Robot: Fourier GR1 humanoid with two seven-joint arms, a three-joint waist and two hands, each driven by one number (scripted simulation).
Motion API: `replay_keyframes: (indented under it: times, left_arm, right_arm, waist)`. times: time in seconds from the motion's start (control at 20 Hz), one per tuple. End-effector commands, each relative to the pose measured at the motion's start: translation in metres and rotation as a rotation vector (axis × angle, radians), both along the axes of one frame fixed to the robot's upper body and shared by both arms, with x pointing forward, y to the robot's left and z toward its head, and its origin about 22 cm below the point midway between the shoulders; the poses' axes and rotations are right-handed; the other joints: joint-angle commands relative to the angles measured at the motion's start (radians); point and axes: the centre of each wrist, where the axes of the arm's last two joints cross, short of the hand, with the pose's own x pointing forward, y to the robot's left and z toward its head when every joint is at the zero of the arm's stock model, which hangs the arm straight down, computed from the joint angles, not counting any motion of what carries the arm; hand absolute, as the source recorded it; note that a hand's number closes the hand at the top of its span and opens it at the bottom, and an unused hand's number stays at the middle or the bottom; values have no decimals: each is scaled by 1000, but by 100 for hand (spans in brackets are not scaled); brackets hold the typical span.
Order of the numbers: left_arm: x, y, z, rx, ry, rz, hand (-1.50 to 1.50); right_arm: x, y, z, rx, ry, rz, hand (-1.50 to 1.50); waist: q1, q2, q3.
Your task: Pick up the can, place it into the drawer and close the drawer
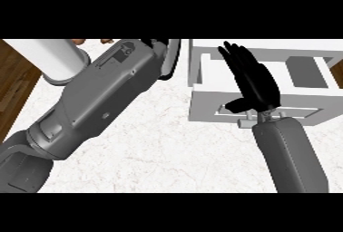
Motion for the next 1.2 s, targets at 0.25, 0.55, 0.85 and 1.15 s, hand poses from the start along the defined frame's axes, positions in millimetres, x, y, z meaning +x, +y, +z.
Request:
replay_keyframes:
  times: [0.25, 0.55, 0.85, 1.15]
  left_arm:
    - [-4, 38, 9, 4, 7, 39, -150]
    - [-14, 43, 19, 5, -4, 16, -150]
    - [-14, 66, 8, -2, 6, 38, -150]
    - [-22, 67, 20, -2, -9, 17, -150]
  right_arm:
    - [40, 1, -48, -98, -14, -76, -150]
    - [51, -14, -71, -132, -47, -152, -150]
    - [68, 4, -63, -116, -105, -173, -150]
    - [82, -9, -52, -117, -160, -202, -150]
  waist:
    - [-2, 4, 1]
    - [19, 8, 2]
    - [24, 16, 2]
    - [34, 21, 2]
